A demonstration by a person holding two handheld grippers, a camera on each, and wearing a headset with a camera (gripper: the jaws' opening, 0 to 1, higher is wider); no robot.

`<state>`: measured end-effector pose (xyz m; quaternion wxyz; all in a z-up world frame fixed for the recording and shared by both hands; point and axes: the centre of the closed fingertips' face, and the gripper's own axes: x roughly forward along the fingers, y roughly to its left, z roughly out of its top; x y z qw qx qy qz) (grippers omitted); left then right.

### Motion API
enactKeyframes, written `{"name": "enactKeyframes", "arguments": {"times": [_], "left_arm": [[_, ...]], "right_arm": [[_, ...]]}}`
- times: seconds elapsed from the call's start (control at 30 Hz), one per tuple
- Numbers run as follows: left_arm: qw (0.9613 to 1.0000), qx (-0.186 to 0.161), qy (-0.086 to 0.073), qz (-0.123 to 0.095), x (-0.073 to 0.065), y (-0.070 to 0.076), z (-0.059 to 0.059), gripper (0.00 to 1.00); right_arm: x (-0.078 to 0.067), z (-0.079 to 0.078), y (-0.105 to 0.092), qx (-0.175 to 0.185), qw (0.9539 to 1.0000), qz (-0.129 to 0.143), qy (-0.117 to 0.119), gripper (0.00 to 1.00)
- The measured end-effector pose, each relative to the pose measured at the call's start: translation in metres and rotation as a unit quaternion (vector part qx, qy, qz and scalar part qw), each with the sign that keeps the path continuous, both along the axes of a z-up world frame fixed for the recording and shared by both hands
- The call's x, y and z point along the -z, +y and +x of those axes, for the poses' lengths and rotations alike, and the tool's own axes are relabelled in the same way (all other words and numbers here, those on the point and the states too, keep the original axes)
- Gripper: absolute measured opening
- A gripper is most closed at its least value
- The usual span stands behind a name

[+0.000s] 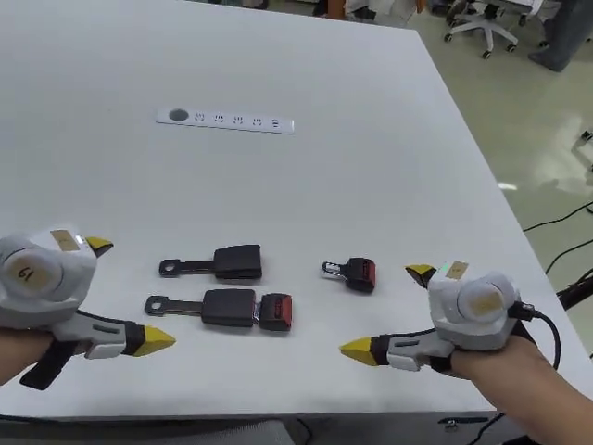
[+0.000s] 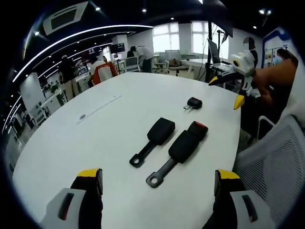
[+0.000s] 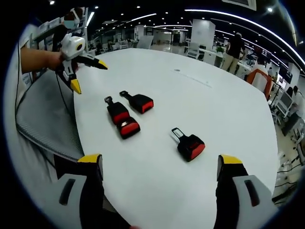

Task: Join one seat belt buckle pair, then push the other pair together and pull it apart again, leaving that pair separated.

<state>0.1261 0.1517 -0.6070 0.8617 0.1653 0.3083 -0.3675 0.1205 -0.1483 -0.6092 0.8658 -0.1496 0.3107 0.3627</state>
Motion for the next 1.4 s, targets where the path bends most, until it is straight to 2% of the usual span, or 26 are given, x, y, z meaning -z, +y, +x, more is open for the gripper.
{"name": "enactKeyframes", "arguments": {"times": [0.07,0.27,0.33,0.47,0.53,0.67,0.73,0.83,1.03,1.13,1.3,1.4], "left_arm": [[1.0,-0.002,-0.004,-0.005,-0.001,0.003,-0.001,1.0],[0.9997,-0.016,0.005,-0.019,0.002,0.017,-0.01,1.0],[0.999,-0.028,0.006,-0.036,-0.003,0.02,-0.013,1.0],[0.9979,-0.048,0.001,-0.044,-0.013,0.027,-0.018,1.0],[0.9967,-0.054,0.005,-0.06,-0.014,0.027,-0.02,1.0],[0.9971,-0.052,0.004,-0.055,-0.01,0.028,-0.02,1.0],[0.9969,-0.051,-0.004,-0.059,-0.013,0.027,-0.019,1.0],[0.9969,-0.054,-0.01,-0.057,-0.016,0.027,-0.017,1.0],[0.9969,-0.062,-0.003,-0.049,-0.011,0.03,-0.017,1.0],[0.9969,-0.061,-0.008,-0.049,-0.014,0.03,-0.017,1.0],[0.9966,-0.065,-0.008,-0.05,-0.017,0.028,-0.018,1.0],[0.9965,-0.066,-0.005,-0.051,-0.015,0.03,-0.018,1.0]], "right_arm": [[0.0,0.0,-0.004,0.007,1.0,0.004,0.001,1.0],[-0.001,-0.007,-0.008,0.027,0.9996,0.011,0.001,1.0],[-0.002,-0.009,-0.008,0.03,0.9995,0.01,0.0,1.0],[-0.007,-0.011,-0.009,0.037,0.9992,0.013,-0.004,1.0],[-0.008,-0.012,-0.01,0.04,0.9991,0.013,-0.005,1.0],[-0.002,-0.011,-0.014,0.04,0.9991,0.009,-0.004,1.0],[-0.006,-0.015,-0.01,0.04,0.9992,0.01,-0.005,1.0],[-0.003,-0.015,-0.011,0.038,0.9992,0.009,-0.004,1.0],[-0.003,-0.015,-0.009,0.038,0.9992,0.014,-0.001,1.0],[-0.001,-0.015,-0.009,0.033,0.9994,0.011,-0.001,1.0],[-0.006,-0.014,-0.007,0.032,0.9994,0.013,-0.006,1.0],[-0.005,-0.012,-0.007,0.035,0.9992,0.016,-0.008,1.0]]}}
